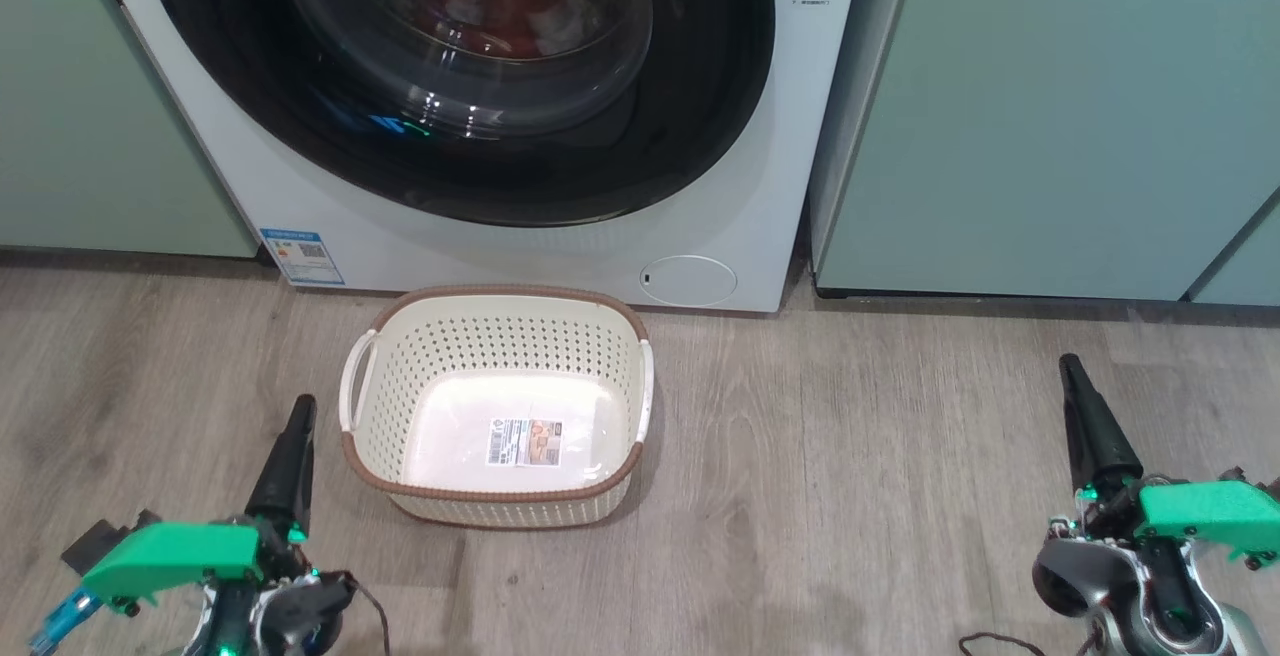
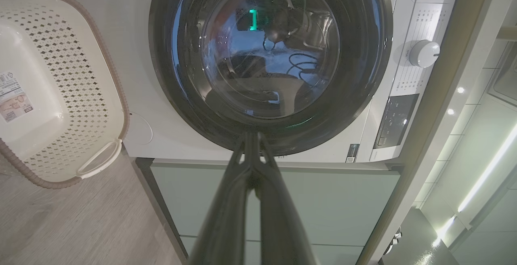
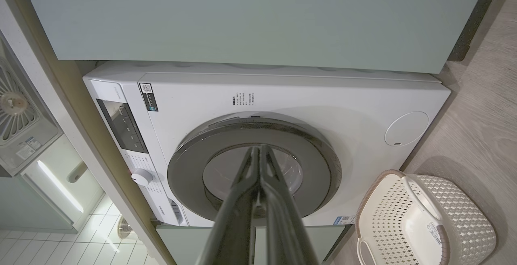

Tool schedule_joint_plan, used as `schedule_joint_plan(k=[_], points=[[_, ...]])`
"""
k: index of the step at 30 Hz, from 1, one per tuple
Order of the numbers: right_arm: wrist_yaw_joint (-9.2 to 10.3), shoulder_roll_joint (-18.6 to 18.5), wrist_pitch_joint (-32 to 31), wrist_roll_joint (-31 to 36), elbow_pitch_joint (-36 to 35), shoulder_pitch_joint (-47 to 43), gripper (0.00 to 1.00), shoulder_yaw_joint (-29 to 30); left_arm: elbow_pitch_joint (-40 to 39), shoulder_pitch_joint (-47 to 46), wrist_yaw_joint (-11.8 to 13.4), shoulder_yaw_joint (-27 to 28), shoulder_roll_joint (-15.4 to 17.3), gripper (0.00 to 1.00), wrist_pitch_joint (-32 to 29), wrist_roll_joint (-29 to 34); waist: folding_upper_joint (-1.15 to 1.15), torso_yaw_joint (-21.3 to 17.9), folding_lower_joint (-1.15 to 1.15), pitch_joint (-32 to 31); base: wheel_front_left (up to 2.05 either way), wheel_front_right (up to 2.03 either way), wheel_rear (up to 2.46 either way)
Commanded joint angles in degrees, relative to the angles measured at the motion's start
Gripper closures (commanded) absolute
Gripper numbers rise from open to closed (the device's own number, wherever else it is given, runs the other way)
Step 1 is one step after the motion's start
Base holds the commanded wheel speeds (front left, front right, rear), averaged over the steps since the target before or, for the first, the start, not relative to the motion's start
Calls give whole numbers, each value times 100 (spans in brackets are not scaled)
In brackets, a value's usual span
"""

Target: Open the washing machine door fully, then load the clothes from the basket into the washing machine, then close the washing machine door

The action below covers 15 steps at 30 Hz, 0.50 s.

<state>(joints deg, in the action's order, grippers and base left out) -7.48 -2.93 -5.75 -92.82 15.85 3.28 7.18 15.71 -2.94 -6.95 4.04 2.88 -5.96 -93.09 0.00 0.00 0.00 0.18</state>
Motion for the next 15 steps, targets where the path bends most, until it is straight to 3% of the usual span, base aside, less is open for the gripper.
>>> schedule_joint_plan(k=[1, 15], points=[[-1, -24, -45, 36, -184, 287, 100, -101, -167, -322, -54, 213, 28, 100, -24, 64, 0, 0, 0, 0, 0, 0, 0], [-1, -18, -52, 43, -184, 288, 100, -93, -167, -323, -54, 221, 23, 100, -31, 70, 0, 0, 0, 0, 0, 0, 0]])
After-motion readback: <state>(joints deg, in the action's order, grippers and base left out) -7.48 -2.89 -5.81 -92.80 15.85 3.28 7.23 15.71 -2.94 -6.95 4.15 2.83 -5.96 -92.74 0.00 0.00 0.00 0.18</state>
